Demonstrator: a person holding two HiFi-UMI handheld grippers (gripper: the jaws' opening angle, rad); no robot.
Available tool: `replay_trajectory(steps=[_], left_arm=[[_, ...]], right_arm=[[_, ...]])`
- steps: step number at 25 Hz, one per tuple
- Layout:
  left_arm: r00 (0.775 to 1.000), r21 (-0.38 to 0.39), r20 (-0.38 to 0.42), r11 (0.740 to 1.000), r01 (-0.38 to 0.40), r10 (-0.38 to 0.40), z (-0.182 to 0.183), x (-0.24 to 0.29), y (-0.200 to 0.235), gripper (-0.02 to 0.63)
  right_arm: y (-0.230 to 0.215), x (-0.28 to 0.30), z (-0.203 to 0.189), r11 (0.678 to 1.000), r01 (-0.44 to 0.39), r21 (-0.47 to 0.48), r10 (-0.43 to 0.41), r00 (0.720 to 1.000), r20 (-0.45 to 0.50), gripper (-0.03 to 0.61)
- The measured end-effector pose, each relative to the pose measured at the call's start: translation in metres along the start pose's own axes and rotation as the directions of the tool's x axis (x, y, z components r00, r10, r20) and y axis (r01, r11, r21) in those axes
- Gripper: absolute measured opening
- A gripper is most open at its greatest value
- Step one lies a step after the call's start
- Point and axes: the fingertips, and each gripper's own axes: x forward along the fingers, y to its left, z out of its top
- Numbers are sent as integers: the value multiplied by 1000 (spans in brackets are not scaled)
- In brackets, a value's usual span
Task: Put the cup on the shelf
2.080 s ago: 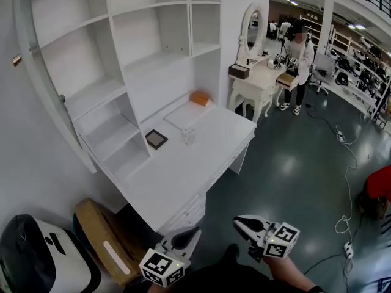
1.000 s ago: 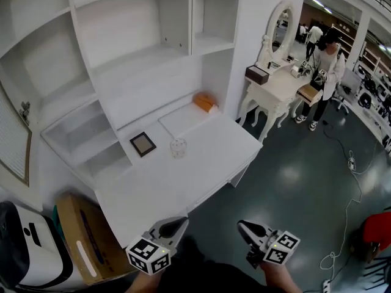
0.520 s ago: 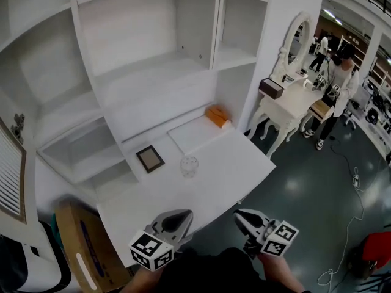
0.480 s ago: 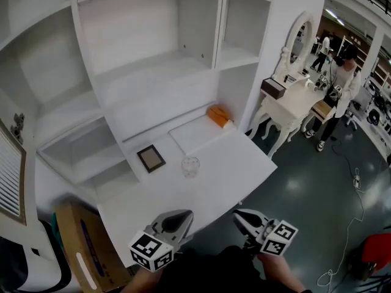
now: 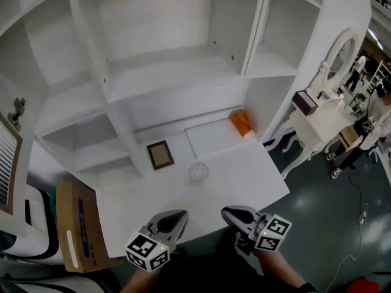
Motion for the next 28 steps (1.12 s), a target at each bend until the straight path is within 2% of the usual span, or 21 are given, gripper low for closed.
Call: replay_trajectory(steps=[2, 5, 9, 14, 20, 24, 28], left_arm=[[997, 2, 30, 998, -65, 65, 10, 18, 2, 11], [985, -44, 75, 988, -151, 154, 20, 45, -3, 11], [970, -80, 79, 971, -224, 230, 19, 89, -15, 12], [950, -115, 84, 950, -290, 300, 19, 124, -33, 11], [939, -118, 42, 935, -336, 342, 12, 139, -38, 12], [924, -130, 49, 919, -371, 380, 16, 134, -21, 12], [927, -149, 43, 920, -363, 373, 16, 136, 1, 12]], right_arm=[[-22, -1, 10, 999, -53, -6, 52, 998, -37, 17], [-50, -7, 27, 991, -134, -8, 133, 987, -92, 17], [-84, -20, 49, 974, -222, -50, 212, 966, -146, 17], [-118, -49, 44, 960, -276, 50, 280, 944, -175, 17], [-142, -52, 44, 949, -300, 101, 313, 934, -173, 17], [-133, -32, 42, 931, -352, 100, 365, 909, -199, 17], [-134, -14, 46, 931, -356, 78, 364, 904, -226, 17]])
